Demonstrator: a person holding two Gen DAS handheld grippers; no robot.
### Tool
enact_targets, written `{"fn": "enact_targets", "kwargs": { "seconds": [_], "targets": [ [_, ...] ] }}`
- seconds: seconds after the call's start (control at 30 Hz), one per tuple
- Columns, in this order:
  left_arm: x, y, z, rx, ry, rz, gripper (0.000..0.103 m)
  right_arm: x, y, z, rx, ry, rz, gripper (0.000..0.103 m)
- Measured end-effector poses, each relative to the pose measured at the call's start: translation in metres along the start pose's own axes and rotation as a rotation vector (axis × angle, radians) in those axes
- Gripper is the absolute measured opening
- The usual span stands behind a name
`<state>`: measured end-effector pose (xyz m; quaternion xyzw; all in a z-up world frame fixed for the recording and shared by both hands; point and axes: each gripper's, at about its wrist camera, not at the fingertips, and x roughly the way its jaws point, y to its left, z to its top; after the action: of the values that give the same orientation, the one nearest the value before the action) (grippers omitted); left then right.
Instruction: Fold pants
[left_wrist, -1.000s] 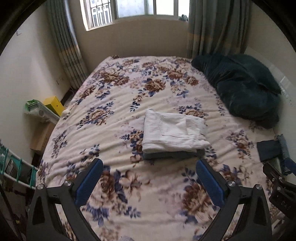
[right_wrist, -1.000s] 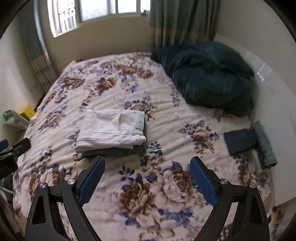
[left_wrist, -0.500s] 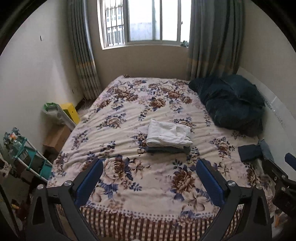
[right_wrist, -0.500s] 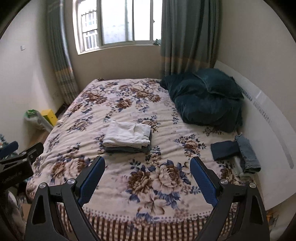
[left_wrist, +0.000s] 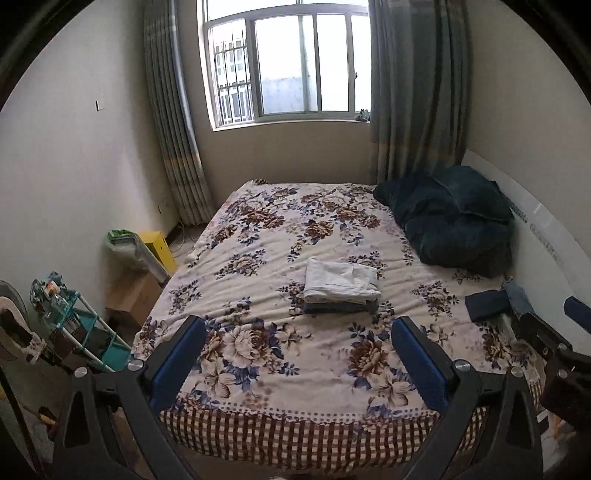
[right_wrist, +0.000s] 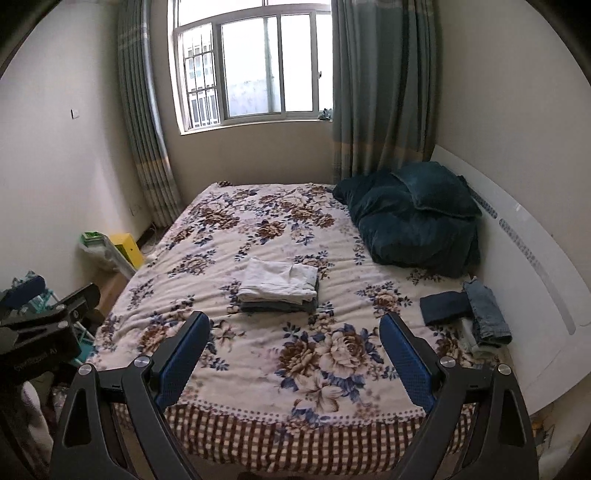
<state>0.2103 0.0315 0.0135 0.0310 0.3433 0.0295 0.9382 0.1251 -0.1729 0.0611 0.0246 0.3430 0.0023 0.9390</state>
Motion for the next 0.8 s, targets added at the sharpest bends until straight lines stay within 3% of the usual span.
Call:
{"fn": "enact_targets", "kwargs": {
  "seconds": [0.37,0.8],
  "targets": [
    [-0.001,0.000,-0.006,-0.023,0.010,-0.014,0.103,-0.020,-0.006,0.003,0.030,-0.002,-0.007,0.097],
    [0.051,-0.016,0.017,-0.028,0.024,0.032,0.103,0.064,-0.016,0.036,0.051,0.001,-0.083,0.100]
  ]
}}
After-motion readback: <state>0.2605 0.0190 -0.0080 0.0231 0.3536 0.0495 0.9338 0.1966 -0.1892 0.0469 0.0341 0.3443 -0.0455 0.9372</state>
